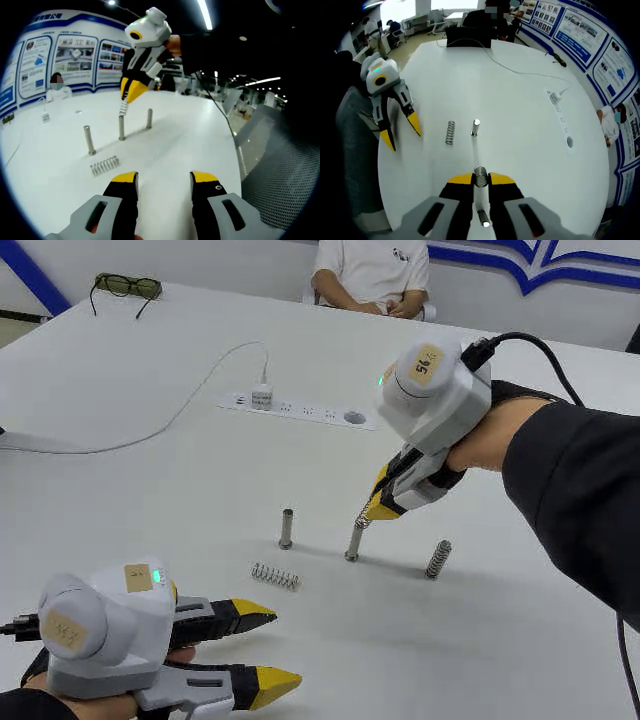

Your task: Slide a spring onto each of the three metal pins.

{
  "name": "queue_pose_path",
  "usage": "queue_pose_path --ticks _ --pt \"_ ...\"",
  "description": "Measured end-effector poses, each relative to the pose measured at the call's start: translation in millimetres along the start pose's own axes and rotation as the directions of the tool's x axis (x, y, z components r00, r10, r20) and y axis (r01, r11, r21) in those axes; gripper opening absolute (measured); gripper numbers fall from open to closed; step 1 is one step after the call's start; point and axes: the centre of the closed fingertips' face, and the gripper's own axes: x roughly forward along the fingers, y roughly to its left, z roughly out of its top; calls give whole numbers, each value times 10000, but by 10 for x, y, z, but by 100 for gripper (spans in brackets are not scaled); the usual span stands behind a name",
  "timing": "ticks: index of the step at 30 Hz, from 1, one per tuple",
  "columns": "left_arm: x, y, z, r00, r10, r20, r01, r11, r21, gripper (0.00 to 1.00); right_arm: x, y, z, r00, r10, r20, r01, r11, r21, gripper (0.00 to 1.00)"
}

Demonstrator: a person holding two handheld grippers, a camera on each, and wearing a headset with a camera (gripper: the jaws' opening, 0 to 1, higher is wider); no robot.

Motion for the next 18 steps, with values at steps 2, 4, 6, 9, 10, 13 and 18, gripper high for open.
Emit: queue_pose_path --ticks 2,4,6,9,10,13,18 --pt "-8 13 1 10000 48 15 -48 10000 -22 42 14 -2 -6 10000 38 -36 -38 10000 5 12" --pt "-12 20 2 10000 79 27 -79 10000 -44 42 30 -12 -20 9999 64 -100 -64 10000 -7 12" --pt "-11 24 0 10000 95 26 -95 9999 -53 42 34 -13 -25 9999 94 -135 -94 10000 -9 12" --pt "-5 22 -5 9999 103 24 -103 9999 -64 42 39 -8 -15 9998 113 -158 -114 9999 -12 12" --pt "-3 18 -5 9999 101 29 -100 9999 -66 42 43 -4 -11 9998 133 -170 -133 9999 -15 12" --pt "1 12 -11 9999 106 26 -106 9999 -81 42 70 11 -5 9994 207 -268 -209 9998 -68 12" --pt "-8 23 -16 9998 163 72 -162 9998 -129 42 120 24 -20 9984 331 -468 -334 9994 -60 12"
